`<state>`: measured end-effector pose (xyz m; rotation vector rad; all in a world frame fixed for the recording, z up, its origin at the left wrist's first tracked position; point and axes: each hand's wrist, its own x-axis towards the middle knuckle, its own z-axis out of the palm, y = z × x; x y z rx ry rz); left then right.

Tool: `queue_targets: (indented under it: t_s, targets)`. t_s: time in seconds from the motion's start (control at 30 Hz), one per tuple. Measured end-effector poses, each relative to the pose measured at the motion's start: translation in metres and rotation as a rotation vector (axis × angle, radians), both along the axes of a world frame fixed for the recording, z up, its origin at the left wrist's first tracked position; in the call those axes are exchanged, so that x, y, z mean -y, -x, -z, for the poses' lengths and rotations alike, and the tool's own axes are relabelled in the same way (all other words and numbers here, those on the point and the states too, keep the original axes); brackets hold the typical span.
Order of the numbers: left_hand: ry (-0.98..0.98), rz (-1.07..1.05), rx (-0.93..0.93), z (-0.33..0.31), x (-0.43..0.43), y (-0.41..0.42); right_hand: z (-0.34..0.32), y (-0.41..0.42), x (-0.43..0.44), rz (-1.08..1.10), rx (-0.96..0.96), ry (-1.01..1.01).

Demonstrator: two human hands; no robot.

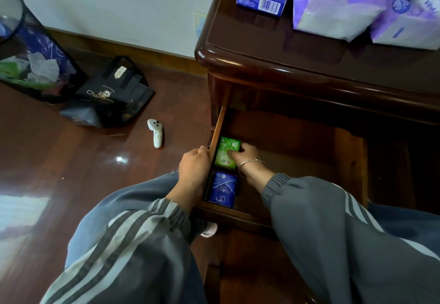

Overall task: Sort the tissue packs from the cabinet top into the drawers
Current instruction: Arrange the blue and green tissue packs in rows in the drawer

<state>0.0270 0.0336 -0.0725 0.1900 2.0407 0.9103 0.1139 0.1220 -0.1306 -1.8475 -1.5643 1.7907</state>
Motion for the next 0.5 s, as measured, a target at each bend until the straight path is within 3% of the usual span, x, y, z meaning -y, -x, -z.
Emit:
queue_targets:
  t_s: [0.17,0.23,0.4,0.5]
  targets:
    - [-0.016,-0.019,0.014,-0.001,0.000,-0.001,-0.001,-0.008,-0.007,-0.177,0.034,-0.072]
    - [-0.022,-0.027,0.007,0.000,0.000,-0.001,-0.006,-0.008,-0.004,-0.188,0.003,-0.002]
    - [-0.031,-0.036,0.011,0.005,0.000,-0.001,-0.029,-0.021,0.007,0.292,-0.094,0.368]
    - [-0.040,-0.038,0.000,0.011,-0.001,0.000,-0.025,-0.034,0.032,0.390,-0.089,0.473]
